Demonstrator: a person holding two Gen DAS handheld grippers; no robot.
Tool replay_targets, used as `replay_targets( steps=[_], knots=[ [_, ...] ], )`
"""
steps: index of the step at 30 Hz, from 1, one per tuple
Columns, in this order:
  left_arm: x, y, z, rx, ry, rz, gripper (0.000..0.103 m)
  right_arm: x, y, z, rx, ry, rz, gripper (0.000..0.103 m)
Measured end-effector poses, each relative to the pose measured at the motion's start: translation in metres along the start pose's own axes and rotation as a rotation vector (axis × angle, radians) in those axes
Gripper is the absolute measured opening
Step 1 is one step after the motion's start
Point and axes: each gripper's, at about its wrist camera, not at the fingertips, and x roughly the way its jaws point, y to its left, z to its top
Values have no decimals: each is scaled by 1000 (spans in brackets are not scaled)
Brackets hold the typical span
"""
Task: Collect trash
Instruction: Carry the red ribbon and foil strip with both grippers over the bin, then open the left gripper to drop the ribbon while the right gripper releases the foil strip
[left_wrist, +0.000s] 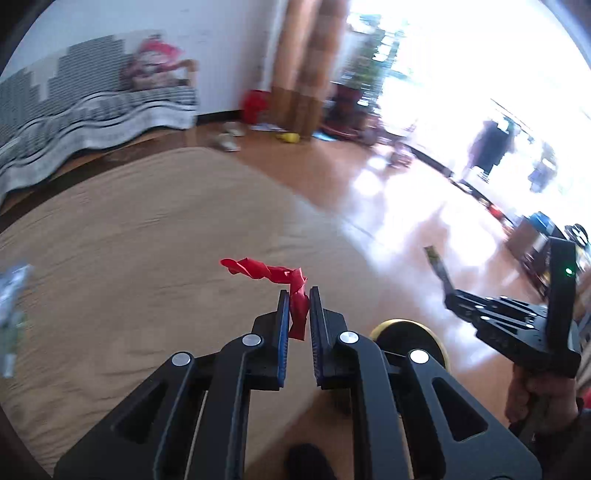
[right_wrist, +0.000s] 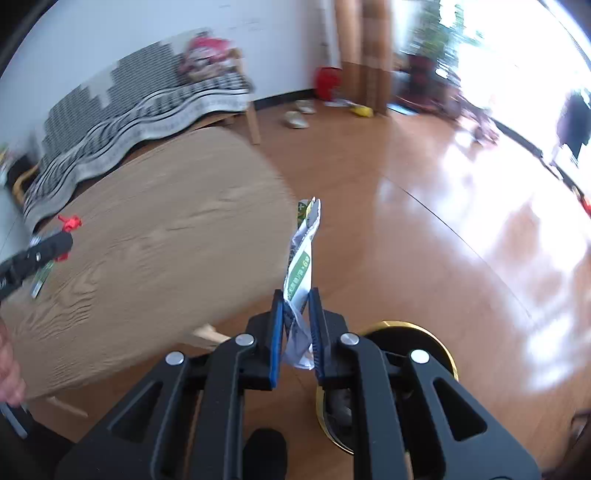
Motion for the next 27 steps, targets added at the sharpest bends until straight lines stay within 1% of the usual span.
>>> replay_targets(
  steps=[4, 5, 7, 11, 15, 17, 23, 27],
  knots=[
    [34, -59, -11, 76, 36, -98, 10, 1, -60, -24, 116, 44, -109, 14],
    [42, -69, -14, 87, 46, -114, 10, 2, -74, -29, 148, 59, -127, 14],
    [62, -98, -22, 124, 74, -160, 10, 2, -96, -38, 200, 79, -148, 14],
    [87, -130, -35, 166, 116, -218, 10, 6, -126, -51, 275, 104, -182, 14],
    [112, -149, -53, 205, 162, -249, 10, 15, -138, -54, 316, 140, -166, 14],
    [125, -157, -63, 225, 186, -254, 10, 20, -143, -57, 329, 159, -158, 14],
    [158, -163, -75, 217, 256, -271, 10, 34, -142, -54, 336, 197, -140, 14],
    [165, -166, -80, 229, 283, -276, 10, 35, -142, -53, 336, 198, -135, 14]
  ],
)
